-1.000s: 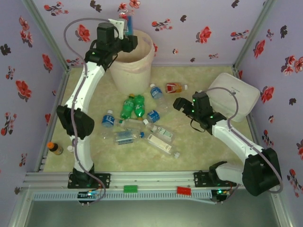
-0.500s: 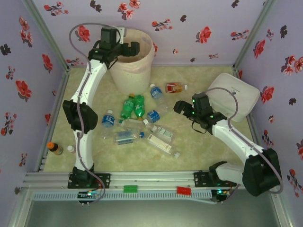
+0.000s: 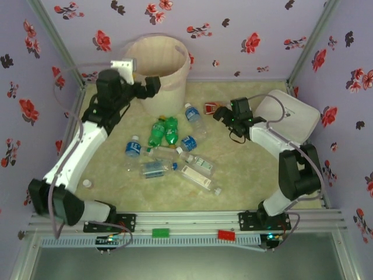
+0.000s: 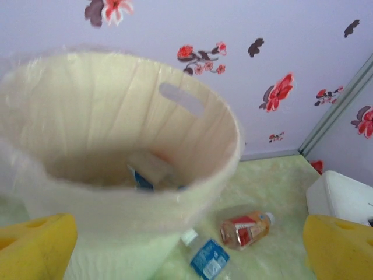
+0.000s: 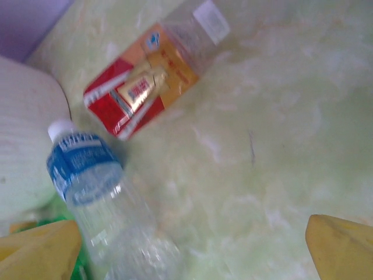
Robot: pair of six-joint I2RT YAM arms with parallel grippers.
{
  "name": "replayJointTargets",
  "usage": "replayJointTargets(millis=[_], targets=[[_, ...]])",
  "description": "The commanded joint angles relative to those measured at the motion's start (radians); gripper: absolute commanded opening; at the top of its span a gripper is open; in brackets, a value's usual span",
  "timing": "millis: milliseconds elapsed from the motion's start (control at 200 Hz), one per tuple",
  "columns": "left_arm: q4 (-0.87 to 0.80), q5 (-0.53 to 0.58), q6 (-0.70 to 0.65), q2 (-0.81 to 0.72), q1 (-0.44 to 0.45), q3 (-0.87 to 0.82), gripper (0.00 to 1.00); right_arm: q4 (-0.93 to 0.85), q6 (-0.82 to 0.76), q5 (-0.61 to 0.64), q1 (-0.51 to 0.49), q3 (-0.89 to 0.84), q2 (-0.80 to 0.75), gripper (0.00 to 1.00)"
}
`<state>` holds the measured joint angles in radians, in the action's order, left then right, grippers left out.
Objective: Put the plastic bottles in the bin
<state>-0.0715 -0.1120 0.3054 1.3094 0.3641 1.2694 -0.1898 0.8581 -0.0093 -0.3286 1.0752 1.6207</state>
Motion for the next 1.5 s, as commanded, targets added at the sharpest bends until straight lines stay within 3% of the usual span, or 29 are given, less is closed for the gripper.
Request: replayJointTargets(millis=[0, 160, 360, 690, 995, 1270, 1495], targets=[[0.158, 0.002, 0.127, -0.089, 0.02, -0.184, 1.0, 0.042, 0.143, 0.032, 0.01, 0.089, 0.076, 0.99], [0.222, -0.009, 0.264, -0.188, 0.084, -0.41, 1.0, 0.075, 0.308, 0.013, 0.018, 0.175, 0.188, 0.97], [0.277, 0.032, 0.374, -0.191, 0.196, -0.6, 1.0, 0.074, 0.459, 0.025, 0.023, 0.314, 0.31, 0.94], [0.286, 0.044, 0.396, -0.189, 0.24, -0.642, 1.0, 0.178, 0.726, -0.035, 0.03, 0.379, 0.505, 0.88], [0.405, 0.086, 0.451, -0.114, 0.242, -0.645, 1.0, 0.113, 0.779, -0.047, 0.031, 0.447, 0.606, 0.86], [0.448, 0.091, 0.452, -0.085, 0.243, -0.646, 1.0, 0.164, 0.778, -0.043, 0.039, 0.398, 0.603, 0.64], [0.553, 0.092, 0.444, -0.011, 0.245, -0.67, 1.0, 0.291, 0.631, -0.068, 0.04, 0.318, 0.541, 0.5]])
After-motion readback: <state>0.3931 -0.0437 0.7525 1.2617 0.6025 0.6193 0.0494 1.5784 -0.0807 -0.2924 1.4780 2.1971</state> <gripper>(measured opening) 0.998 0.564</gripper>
